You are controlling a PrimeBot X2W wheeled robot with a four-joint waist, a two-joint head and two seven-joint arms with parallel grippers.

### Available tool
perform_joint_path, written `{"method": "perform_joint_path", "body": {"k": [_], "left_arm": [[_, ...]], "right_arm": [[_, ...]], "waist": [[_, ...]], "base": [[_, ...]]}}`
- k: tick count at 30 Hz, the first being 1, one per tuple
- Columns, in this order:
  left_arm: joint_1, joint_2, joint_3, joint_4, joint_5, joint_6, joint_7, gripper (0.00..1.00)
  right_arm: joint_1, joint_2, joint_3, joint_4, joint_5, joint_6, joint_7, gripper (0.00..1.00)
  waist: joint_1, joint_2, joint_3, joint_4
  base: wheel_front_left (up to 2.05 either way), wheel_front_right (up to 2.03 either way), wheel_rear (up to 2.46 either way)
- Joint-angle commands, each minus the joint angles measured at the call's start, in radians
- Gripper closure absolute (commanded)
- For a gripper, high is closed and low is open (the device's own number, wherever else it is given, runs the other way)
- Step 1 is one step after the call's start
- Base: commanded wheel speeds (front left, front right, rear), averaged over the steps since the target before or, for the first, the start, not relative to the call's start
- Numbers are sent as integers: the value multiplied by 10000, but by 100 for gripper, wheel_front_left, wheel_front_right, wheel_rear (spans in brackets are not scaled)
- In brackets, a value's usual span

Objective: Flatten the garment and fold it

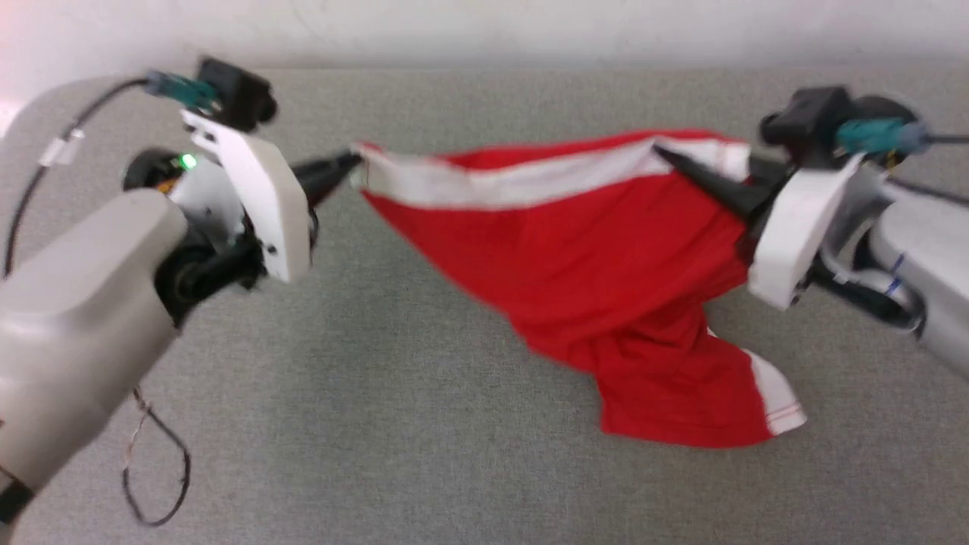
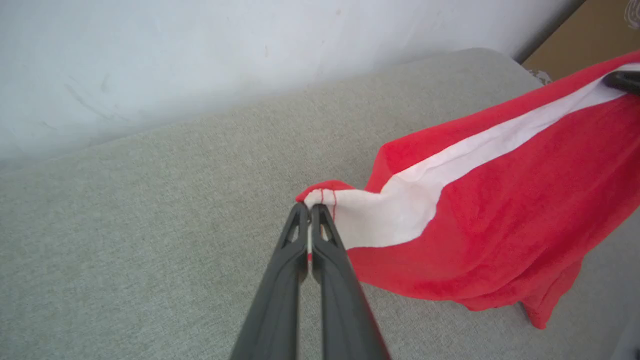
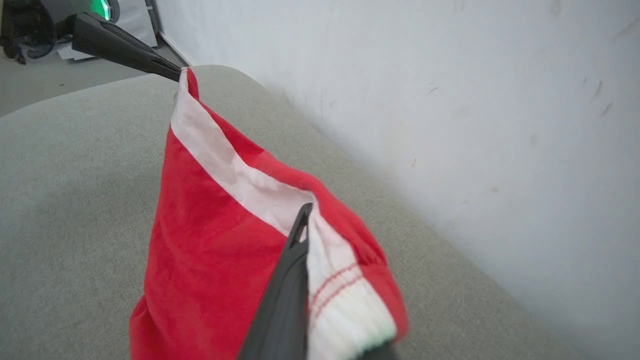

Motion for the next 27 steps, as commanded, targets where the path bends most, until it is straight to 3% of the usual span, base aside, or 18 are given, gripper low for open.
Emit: {"method": "perform_joint_path", "body": {"k": [1,6,10,19,27], "left_arm": [[-249,166,119,-57,-25,-65,-232,100],[-918,128,901,-203,-204,-65,-1758,100],[-1775,-127,1236,120,386,44,-2665,100],[-4330,-1134,1893,1362,1967,1391,-4290,100],[-5934,-1506,3057,1727,2839,1917,-4752,100]], "right_arm": [[-219,-47,-79,65,33,-19,-159,100],[-947,-370,-357,290,156,-19,-585,100],[-1921,-499,-675,496,141,-19,-725,100],[-4807,-390,-1173,1303,-292,-19,-702,100],[-7157,-142,-1297,1919,-850,-19,-789,100]], "waist": [[0,0,-228,121],[0,0,-202,178],[0,0,184,185],[0,0,1825,51],[0,0,3068,-176]], "base": [[0,0,0],[0,0,0],[0,0,0],[0,0,0],[0,0,0]]}}
